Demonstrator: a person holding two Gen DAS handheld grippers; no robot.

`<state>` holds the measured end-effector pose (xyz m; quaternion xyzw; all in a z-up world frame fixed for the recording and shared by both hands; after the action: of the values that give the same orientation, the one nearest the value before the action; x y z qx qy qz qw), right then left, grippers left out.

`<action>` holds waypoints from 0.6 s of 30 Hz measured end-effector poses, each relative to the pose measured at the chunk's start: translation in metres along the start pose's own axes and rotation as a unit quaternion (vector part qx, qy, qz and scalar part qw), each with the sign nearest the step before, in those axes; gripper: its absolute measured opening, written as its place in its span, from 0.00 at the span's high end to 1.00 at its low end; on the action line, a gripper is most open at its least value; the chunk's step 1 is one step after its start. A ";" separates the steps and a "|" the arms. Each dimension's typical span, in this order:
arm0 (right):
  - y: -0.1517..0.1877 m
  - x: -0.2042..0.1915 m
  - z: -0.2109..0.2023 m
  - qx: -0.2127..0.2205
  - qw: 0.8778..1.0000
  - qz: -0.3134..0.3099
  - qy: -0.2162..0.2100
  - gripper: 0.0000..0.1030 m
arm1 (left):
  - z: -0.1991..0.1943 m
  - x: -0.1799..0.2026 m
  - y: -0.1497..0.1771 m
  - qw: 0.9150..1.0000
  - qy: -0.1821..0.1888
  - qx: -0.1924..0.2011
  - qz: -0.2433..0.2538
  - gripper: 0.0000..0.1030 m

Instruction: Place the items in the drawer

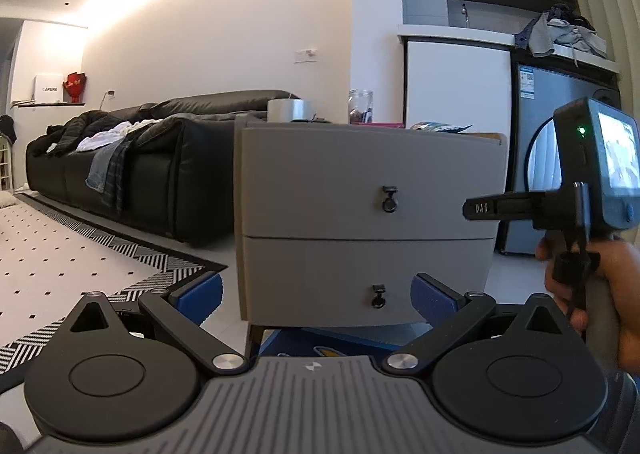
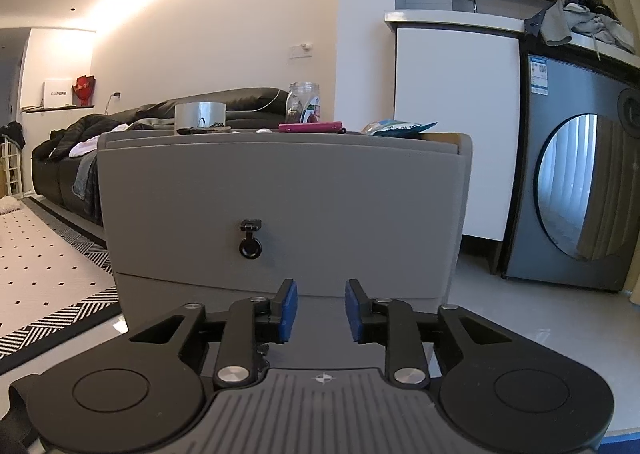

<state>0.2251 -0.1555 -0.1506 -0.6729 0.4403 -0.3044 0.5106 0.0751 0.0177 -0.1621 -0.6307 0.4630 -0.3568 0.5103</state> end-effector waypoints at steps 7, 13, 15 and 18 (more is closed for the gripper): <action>0.012 0.000 -0.013 -0.015 1.000 -0.003 0.008 0.59 | 0.002 0.011 -0.006 1.000 0.014 0.004 -0.001 0.00; 0.023 0.008 -0.023 -0.030 0.999 0.006 0.020 0.53 | 0.005 0.012 -0.004 1.000 0.023 -0.009 -0.009 0.00; 0.026 0.009 -0.026 -0.032 0.999 0.005 0.022 0.52 | 0.006 0.012 -0.004 0.999 0.027 -0.015 -0.011 0.00; 0.031 0.011 -0.028 -0.037 0.999 0.004 0.023 0.52 | 0.008 0.013 -0.004 0.999 0.028 -0.020 -0.016 0.00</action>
<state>0.1965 -0.1798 -0.1728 -0.6822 0.4656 -0.3016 0.4763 0.0877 0.0083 -0.1607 -0.6379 0.4743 -0.3727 0.4787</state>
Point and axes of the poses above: each gripper's, at about its wrist camera, not at the fingertips, and z roughly the way its jaws point, x to its right, y to its underside, the point moved 5 cm from there along z, roughly the way its jaws point, and after that the axes turned 15 degrees about -y, right-handed, at the moved point
